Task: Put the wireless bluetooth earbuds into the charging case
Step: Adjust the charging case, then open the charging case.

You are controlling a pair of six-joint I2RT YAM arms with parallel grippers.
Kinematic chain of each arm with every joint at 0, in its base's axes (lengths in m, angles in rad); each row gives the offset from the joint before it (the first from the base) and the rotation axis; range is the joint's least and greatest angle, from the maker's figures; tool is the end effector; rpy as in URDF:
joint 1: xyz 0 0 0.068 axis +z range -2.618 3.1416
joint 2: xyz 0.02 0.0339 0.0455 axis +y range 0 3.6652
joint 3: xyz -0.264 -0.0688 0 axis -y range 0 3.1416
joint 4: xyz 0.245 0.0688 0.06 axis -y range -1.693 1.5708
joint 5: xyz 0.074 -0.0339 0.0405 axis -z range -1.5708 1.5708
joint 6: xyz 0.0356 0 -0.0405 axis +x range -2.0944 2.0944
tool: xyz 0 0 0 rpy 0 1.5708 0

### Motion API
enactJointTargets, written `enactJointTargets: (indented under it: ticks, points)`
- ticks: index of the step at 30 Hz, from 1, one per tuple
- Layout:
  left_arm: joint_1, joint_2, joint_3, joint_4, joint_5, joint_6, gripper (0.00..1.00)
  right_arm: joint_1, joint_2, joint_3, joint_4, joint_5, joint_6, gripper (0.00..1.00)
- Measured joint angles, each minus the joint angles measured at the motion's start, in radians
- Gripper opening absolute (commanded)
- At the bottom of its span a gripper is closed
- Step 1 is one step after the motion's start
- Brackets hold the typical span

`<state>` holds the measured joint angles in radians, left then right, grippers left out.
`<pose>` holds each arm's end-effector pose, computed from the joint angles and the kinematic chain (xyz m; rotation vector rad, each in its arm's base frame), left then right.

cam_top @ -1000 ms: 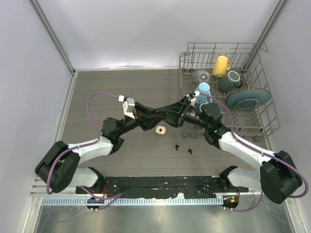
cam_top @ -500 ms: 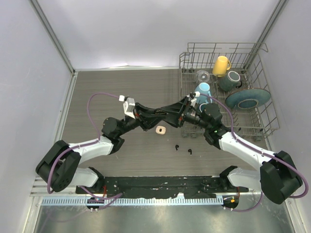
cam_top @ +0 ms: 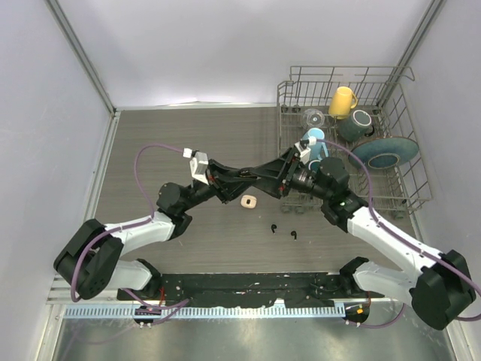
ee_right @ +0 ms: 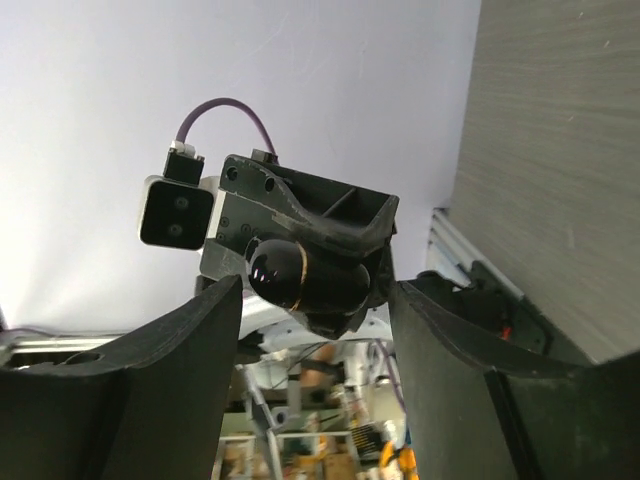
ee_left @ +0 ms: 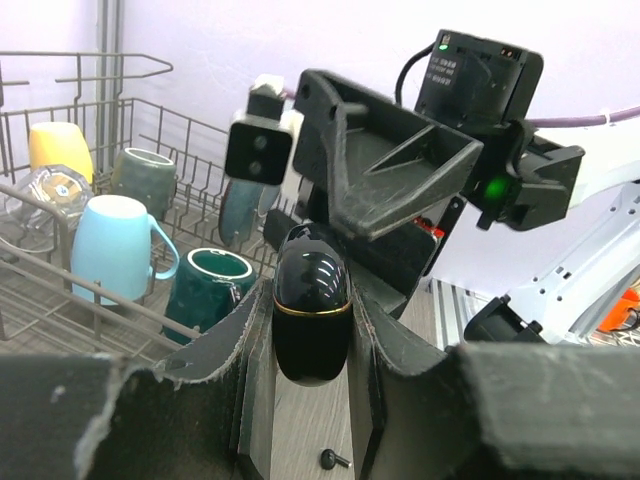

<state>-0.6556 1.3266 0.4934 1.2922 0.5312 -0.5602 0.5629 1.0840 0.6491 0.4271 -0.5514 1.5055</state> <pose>0.1945 -0.1723 0.2751 0.5741 1.1575 -1.3523 0.2000 0.1483 0.2972 0.3935 1.9653 1.9247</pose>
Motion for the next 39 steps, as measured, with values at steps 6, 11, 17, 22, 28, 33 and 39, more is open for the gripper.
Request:
enactJointTargets:
  ticks: [6, 11, 17, 22, 28, 33, 39]
  points:
    - [0.0, -0.056, -0.027, -0.002, -0.019, 0.007, 0.0, 0.0, -0.116, 0.103, -0.263, 0.085, -0.251, 0.66]
    - [0.0, -0.089, -0.031, -0.001, -0.011, 0.015, 0.0, 0.0, -0.156, 0.187, -0.451, 0.132, -0.459, 0.65]
    - [0.0, -0.119, -0.032, -0.003, 0.036, 0.026, 0.0, 0.0, -0.154, 0.282, -0.623, 0.143, -0.648, 0.64]
    - [0.0, -0.138, -0.022, -0.029, 0.091, 0.051, 0.03, 0.0, -0.149, 0.305, -0.652, 0.135, -0.702, 0.63]
    - [0.005, -0.14, -0.002, -0.074, 0.195, 0.075, 0.0, 0.0, -0.128, 0.307, -0.644, 0.107, -0.695, 0.62]
    - [0.031, -0.14, 0.008, -0.083, 0.251, 0.089, 0.0, 0.002, -0.129, 0.307, -0.617, 0.082, -0.69, 0.62]
    - [0.064, -0.13, 0.008, -0.083, 0.275, 0.094, 0.0, 0.027, -0.128, 0.307, -0.616, 0.063, -0.697, 0.62]
